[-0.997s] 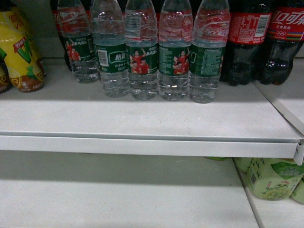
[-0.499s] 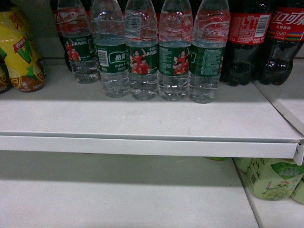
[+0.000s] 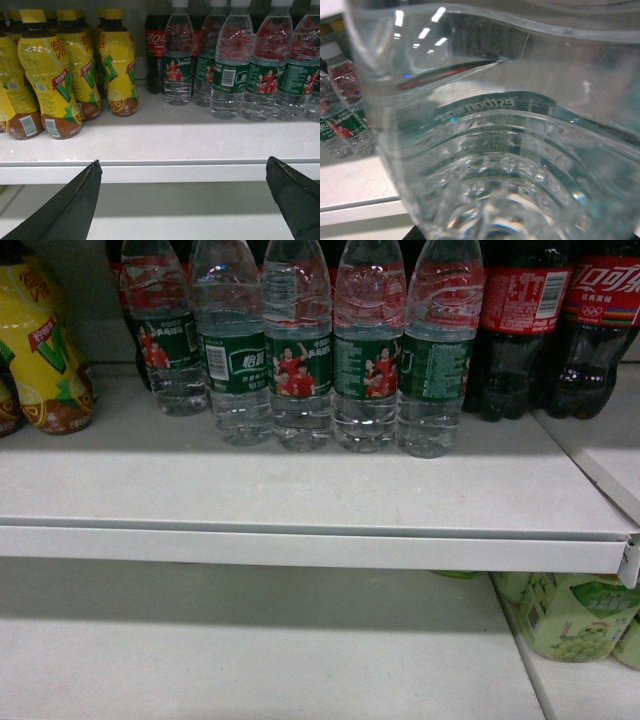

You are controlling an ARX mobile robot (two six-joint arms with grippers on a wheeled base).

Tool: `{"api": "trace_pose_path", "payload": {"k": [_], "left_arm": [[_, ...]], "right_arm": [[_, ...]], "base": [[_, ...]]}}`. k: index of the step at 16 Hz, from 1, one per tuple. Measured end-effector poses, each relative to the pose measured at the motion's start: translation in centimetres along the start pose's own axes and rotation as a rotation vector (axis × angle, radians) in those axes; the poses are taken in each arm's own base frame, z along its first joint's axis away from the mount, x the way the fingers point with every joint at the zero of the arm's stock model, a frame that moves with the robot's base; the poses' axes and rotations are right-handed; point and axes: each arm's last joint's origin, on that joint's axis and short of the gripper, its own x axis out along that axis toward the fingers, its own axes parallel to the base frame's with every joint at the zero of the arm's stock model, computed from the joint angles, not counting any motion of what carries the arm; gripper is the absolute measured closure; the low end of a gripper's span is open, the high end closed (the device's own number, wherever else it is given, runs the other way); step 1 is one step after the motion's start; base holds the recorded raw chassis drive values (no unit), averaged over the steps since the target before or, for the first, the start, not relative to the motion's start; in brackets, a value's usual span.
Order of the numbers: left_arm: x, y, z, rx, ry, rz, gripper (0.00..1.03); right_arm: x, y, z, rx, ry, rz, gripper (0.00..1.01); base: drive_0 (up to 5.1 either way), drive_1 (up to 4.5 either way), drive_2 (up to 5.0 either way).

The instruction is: Move water from second to third shelf

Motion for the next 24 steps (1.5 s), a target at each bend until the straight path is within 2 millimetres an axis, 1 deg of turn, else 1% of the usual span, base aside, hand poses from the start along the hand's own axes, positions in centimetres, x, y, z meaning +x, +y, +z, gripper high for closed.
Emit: {"api": "trace_pose_path", "payload": {"k": [24], "left_arm": [[0.00, 0.00, 0.03, 0.000, -0.003, -0.001, 0.05]], "right_arm": [[0.01, -0.01, -0.04, 0.008, -0.002, 0.000, 0.61]], "base": [[0.0, 0.00, 0.0]]}}
